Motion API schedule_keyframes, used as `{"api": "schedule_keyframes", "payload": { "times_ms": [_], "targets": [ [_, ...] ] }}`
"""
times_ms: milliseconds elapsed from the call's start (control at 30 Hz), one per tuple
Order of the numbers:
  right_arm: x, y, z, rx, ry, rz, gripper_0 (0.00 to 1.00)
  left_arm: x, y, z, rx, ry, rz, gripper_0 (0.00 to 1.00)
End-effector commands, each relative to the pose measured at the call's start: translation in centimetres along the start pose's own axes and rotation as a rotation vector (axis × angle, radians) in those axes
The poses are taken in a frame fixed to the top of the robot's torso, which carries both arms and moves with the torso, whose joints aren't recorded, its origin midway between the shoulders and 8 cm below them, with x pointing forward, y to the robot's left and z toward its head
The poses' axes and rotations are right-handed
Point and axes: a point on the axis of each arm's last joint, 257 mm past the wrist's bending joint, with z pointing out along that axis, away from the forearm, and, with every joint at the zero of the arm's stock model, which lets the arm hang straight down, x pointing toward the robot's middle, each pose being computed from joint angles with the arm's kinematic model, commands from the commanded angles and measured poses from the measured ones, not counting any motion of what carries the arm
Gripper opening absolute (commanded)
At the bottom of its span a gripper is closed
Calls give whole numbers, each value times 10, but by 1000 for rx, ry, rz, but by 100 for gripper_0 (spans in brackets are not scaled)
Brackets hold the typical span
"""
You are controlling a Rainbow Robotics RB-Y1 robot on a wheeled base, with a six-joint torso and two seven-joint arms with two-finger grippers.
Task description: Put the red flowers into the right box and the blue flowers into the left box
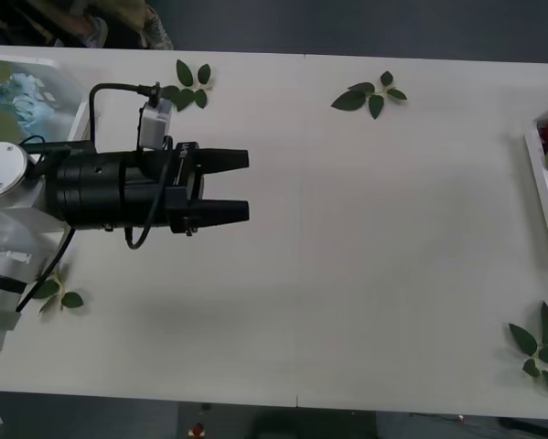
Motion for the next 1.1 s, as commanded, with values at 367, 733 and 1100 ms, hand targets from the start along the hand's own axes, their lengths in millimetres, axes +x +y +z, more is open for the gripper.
{"api": "schedule_keyframes", "payload": {
  "times_ms": [367, 733, 1100],
  "targets": [
    [3, -70, 21, 129, -68, -10, 0, -1, -38, 8, -67, 34, 152, 100],
    [15, -69, 28, 161, -30, -94, 0, 13, -54, 7, -85, 48, 159, 100],
    [13, -61, 29, 129, -43, -91, 100, 13, -54, 7, -85, 48, 159, 100]
  ]
}}
